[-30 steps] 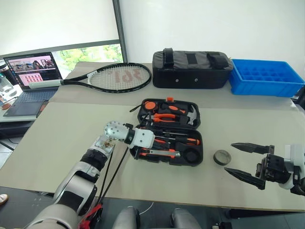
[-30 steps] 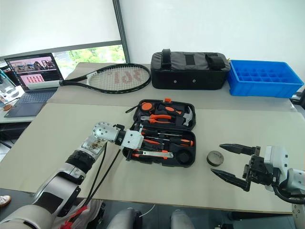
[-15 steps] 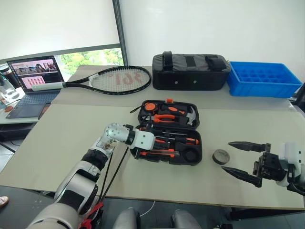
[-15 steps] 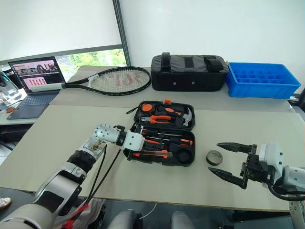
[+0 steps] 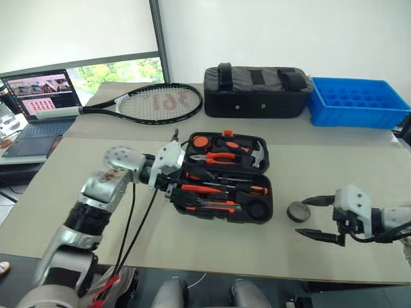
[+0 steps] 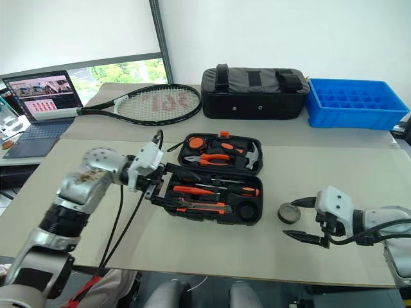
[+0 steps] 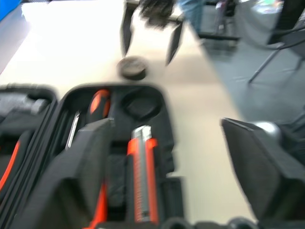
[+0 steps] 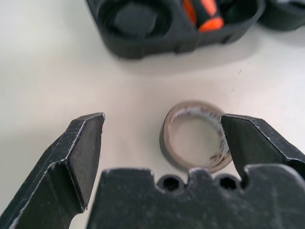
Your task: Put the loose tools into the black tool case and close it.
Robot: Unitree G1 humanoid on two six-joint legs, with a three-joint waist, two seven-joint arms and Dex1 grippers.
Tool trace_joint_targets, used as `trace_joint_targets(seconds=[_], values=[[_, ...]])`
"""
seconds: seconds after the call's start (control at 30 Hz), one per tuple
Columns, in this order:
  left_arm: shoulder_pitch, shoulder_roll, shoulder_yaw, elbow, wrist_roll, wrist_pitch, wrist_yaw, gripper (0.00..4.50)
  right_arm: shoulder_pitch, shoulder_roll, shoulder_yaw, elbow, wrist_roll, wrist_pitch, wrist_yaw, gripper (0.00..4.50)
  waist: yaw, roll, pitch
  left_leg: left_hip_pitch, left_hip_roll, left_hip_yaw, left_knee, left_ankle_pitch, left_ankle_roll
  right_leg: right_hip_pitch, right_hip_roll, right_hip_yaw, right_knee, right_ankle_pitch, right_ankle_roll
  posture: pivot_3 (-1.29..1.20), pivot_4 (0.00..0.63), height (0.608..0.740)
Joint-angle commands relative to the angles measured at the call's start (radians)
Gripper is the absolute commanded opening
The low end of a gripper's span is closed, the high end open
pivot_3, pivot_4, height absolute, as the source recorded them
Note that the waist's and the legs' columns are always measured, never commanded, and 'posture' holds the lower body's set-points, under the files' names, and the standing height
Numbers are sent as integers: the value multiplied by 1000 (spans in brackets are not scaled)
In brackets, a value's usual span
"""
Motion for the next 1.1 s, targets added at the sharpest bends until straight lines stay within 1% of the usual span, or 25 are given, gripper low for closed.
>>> trace_joint_targets(seconds=[0.03, 0.07, 0.1, 0.13, 0.2, 0.23, 0.27, 0.3, 0.33, 0.37, 0.43, 0.5, 0.8, 0.93, 1.1], values=[[4, 32, 28, -96, -43, 58, 11, 4413, -47, -2, 32, 11, -13, -13, 6, 4500, 1, 0, 0, 0, 0, 0, 0, 0, 0, 0, 0, 0, 0, 0, 0, 0, 150, 707], [6, 37, 31, -111, -48, 68, 18, 4413, -57, -2, 44, 17, -19, -13, 8, 4500, 1, 0, 0, 0, 0, 0, 0, 0, 0, 0, 0, 0, 0, 0, 0, 0, 150, 707], [8, 42, 34, -124, -50, 73, 22, 4500, -67, -6, 58, 27, -33, -19, 9, 3982, 1, 0, 0, 0, 0, 0, 0, 0, 0, 0, 0, 0, 0, 0, 0, 0, 150, 707], [11, 47, 33, -135, -48, 76, 27, 4500, -75, -10, 69, 36, -43, -21, 10, 3788, 1, 0, 0, 0, 0, 0, 0, 0, 0, 0, 0, 0, 0, 0, 0, 0, 150, 707], [17, 52, 31, -153, -49, 81, 33, 4500, -90, -13, 86, 50, -58, -24, 12, 3184, 0, 0, 0, 0, 0, 0, 0, 0, 0, 0, 0, 0, 0, 0, 0, 0, 150, 707], [20, 53, 30, -160, -51, 84, 37, 4500, -95, -14, 91, 56, -62, -26, 14, 2683, 0, 0, 0, 0, 0, 0, 0, 0, 0, 0, 0, 0, 0, 0, 0, 0, 150, 707], [22, 54, 29, -166, -52, 86, 39, 4500, -105, -12, 96, 63, -68, -29, 12, 2368, 1, 0, 0, 0, 0, 0, 0, 0, 0, 0, 0, 0, 0, 0, -1, 0, 150, 707], [24, 57, 28, -171, -53, 89, 40, 4500, -113, -11, 100, 69, -71, -34, 12, 2150, 1, 0, 0, 0, 0, 0, 0, 0, 0, 0, 0, 0, 0, 1, -1, 0, 150, 707], [25, 60, 27, -174, -54, 91, 41, 4500, -118, -10, 103, 73, -73, -37, 12, 1774, -1, 0, 0, 0, 0, 0, 0, 0, 0, 0, 0, 0, 0, 1, -1, 0, 150, 707], [27, 64, 28, -178, -57, 94, 40, 4500, -124, -9, 105, 78, -75, -38, 14, 1499, -1, 0, 0, 0, 0, 0, 0, 0, 0, 0, 0, 0, 0, 1, -1, 0, 150, 707], [30, 65, 32, -185, -60, 97, 43, 4500, -132, -11, 110, 87, -79, -43, 19, 680, 0, 0, 0, 0, 0, 0, 0, 0, 0, 0, 0, 0, 0, 1, -1, 0, 150, 707], [35, 63, 34, -190, -62, 97, 45, 4500, -141, -9, 116, 94, -81, -53, 20, 59, 0, 0, 0, 0, 0, 0, 0, 0, 0, 0, 0, 0, 0, 1, -1, 0, 150, 707], [50, 64, 43, -198, -63, 94, 62, 4500, -210, 0, 119, 75, -55, -42, 25, 59, 0, -1, 0, 0, 0, 0, 0, 0, 0, 0, 0, 0, 0, 2, -3, 0, 150, 707], [110, 106, 103, -210, -72, 104, 100, 4500, -286, 45, 160, -30, -28, 18, 16, 59, -11, -1, 1, 0, 1, 0, 0, 0, 0, -1, 0, 1, 1, 2, -3, 0, 150, 707], [169, 138, 153, -247, -91, 129, 152, 4500, -335, 78, 222, -112, -21, 71, 36, 59, -17, -2, 1, 1, 2, -1, -1, 0, 0, -1, 1, -1, 2, 2, -3, 0, 150, 707]])
